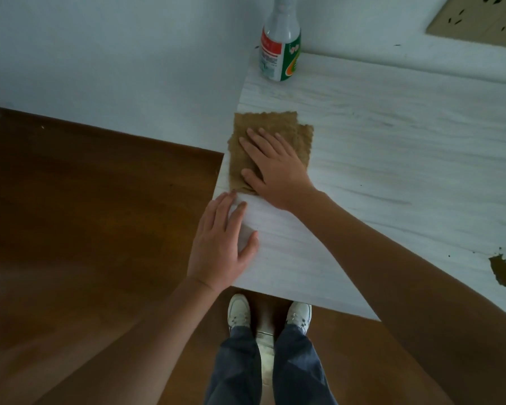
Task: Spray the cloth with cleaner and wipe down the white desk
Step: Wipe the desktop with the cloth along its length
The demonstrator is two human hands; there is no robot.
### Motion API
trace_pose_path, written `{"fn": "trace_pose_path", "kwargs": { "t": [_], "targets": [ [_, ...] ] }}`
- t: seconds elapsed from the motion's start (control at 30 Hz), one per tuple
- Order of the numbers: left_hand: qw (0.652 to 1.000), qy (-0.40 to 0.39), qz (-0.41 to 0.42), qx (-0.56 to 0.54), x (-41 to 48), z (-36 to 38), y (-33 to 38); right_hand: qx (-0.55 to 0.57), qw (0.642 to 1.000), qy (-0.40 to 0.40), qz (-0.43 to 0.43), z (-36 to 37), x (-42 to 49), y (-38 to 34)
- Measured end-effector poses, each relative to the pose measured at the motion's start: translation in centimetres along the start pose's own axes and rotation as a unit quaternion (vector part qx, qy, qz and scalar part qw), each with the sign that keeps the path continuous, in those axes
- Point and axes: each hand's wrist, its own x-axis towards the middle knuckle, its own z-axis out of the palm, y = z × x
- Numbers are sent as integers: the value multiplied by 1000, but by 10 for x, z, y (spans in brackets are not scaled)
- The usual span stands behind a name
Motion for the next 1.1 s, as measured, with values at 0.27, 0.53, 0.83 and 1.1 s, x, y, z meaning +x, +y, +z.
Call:
{"fn": "trace_pose_path", "kwargs": {
  "t": [0.27,0.53,0.83,1.1],
  "targets": [
    [1000,-19,-3,11,0,0,0,-5,990,35,135,-22,-122,105],
    [1000,-8,1,-23,-1,1,-2,-14,972,49,229,-28,-176,128],
    [997,34,52,-36,-27,-5,-14,-14,992,24,122,-12,-77,42],
    [998,29,32,-43,-46,-3,-15,-35,999,-9,8,19,11,-65]
  ]
}}
